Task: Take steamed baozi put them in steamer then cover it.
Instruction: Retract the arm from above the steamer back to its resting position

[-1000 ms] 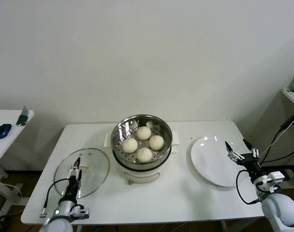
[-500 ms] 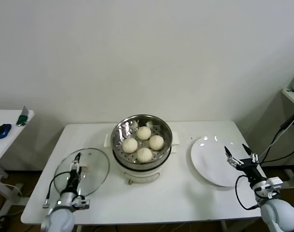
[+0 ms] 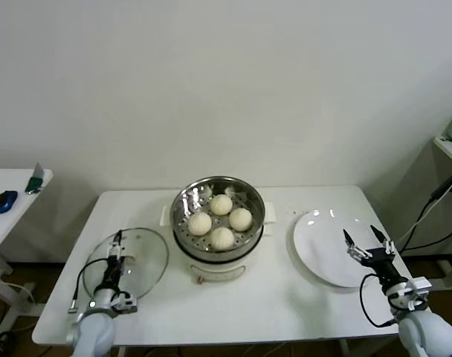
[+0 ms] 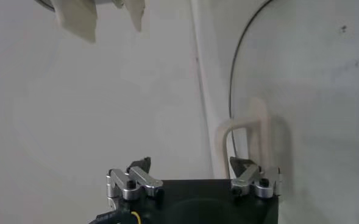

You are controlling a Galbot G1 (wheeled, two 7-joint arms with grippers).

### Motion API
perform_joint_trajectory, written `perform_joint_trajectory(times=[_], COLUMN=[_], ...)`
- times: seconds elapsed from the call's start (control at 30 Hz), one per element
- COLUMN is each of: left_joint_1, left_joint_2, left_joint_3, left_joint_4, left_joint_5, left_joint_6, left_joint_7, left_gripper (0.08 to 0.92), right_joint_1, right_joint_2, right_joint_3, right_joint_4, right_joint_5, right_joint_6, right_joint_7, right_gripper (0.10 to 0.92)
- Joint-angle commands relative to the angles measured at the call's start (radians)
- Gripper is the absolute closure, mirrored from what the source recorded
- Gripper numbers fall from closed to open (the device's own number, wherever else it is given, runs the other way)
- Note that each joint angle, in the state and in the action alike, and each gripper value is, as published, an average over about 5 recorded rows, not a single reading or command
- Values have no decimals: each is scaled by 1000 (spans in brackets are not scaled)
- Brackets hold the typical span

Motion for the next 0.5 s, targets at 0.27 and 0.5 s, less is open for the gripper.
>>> perform_joint_trajectory(times=[0.27,0.5], left_joint_1=[-13,-4], left_joint_2=[4,7], left_joint_3=[-1,-2], left_joint_4=[29,15], left_joint_5=[-43,-67], left_joint_6=[-19,-23], left_joint_7=[-1,4], left_gripper=[398,598], right_joint_1=[1,6], right_joint_2=[19,27], right_joint_3=[1,0], right_joint_4=[-12,-20], right_joint_5=[-33,-44], right_joint_6=[11,15], right_joint_7=[-10,-11], right_gripper=[203,203])
